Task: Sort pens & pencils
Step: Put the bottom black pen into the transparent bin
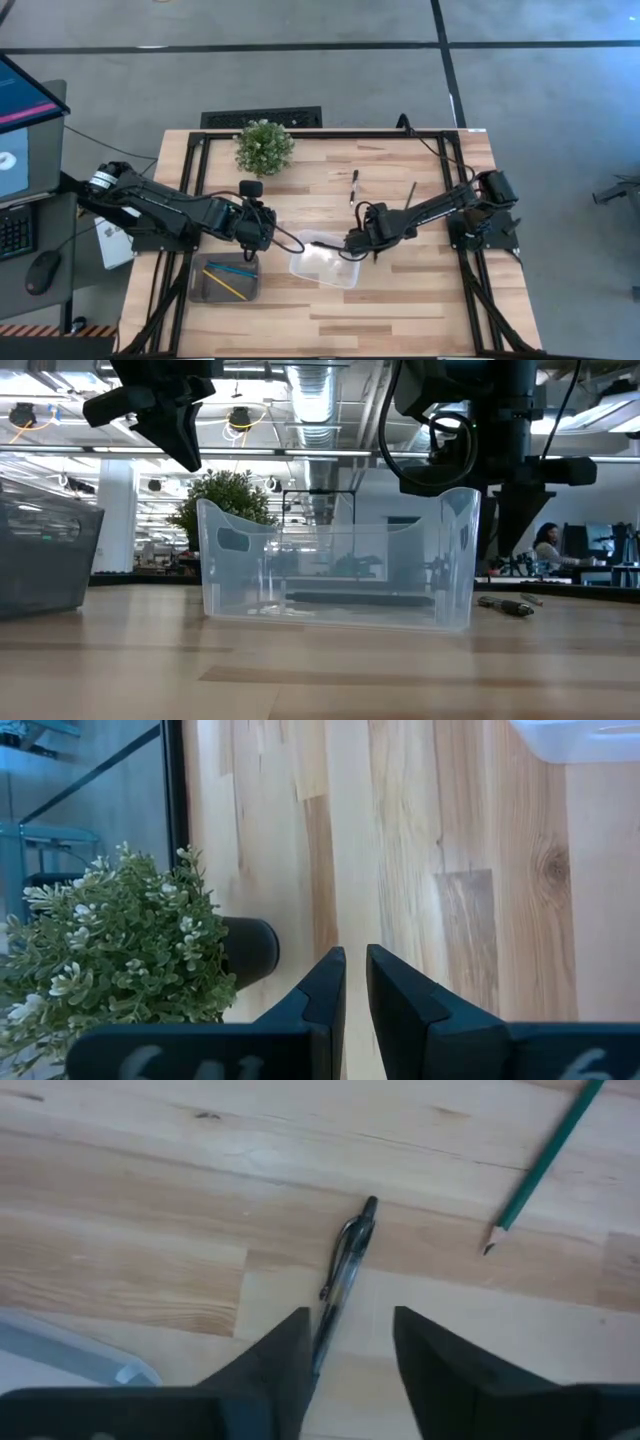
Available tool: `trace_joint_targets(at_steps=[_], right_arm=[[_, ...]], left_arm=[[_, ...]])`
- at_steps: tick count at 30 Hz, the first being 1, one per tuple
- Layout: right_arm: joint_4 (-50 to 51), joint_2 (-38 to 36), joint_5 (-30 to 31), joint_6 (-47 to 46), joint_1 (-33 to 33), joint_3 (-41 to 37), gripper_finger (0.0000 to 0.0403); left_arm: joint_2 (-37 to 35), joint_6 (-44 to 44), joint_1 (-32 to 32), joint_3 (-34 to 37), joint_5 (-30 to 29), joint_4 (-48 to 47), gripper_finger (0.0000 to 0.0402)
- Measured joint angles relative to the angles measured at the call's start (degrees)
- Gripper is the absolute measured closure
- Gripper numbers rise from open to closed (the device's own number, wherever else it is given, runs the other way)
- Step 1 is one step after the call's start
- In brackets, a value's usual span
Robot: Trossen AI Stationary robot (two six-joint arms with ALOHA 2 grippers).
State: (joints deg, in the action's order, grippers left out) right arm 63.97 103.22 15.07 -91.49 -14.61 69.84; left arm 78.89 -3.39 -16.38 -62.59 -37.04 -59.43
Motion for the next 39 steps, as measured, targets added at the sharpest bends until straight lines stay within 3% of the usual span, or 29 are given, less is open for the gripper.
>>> trace_joint_targets(at_steps=[5, 9, 17, 23, 25, 31, 39], right_arm=[[0.0, 0.0, -1.5, 0.2, 0.0, 0.0, 0.0163], [0.9, -0.3, -4.4, 0.0, 0.5, 0.0, 0.014], [1.5, -7.3, -5.2, -6.4, 2.3, -1.4, 0.0138], [-12.9, -12.5, -7.4, -6.4, 3.5, -8.4, 0.0137], [-15.5, -13.0, -7.8, -6.5, 4.0, -10.4, 0.0137], [-10.8, -13.3, -9.1, -11.4, 5.1, -14.2, 0.0137], [-17.7, -12.9, -10.7, -10.5, 6.8, -17.0, 0.0137]], left_arm=[[0.0, 0.4, 0.0, 0.0, 0.0, 0.0, 0.0365], [0.0, 0.4, 0.0, 0.0, 0.0, 0.0, 0.0365], [0.0, 0.4, 0.0, 0.0, 0.0, -0.2, 0.0365], [0.0, 0.8, 0.0, 0.0, 0.4, -0.3, 0.0365], [0.0, 0.8, 0.0, 0.0, 0.4, -0.3, 0.0365], [0.0, 0.8, 0.0, 0.0, 0.5, -1.0, 0.0365], [0.0, 0.8, 0.0, 0.0, 0.6, -1.3, 0.0365]])
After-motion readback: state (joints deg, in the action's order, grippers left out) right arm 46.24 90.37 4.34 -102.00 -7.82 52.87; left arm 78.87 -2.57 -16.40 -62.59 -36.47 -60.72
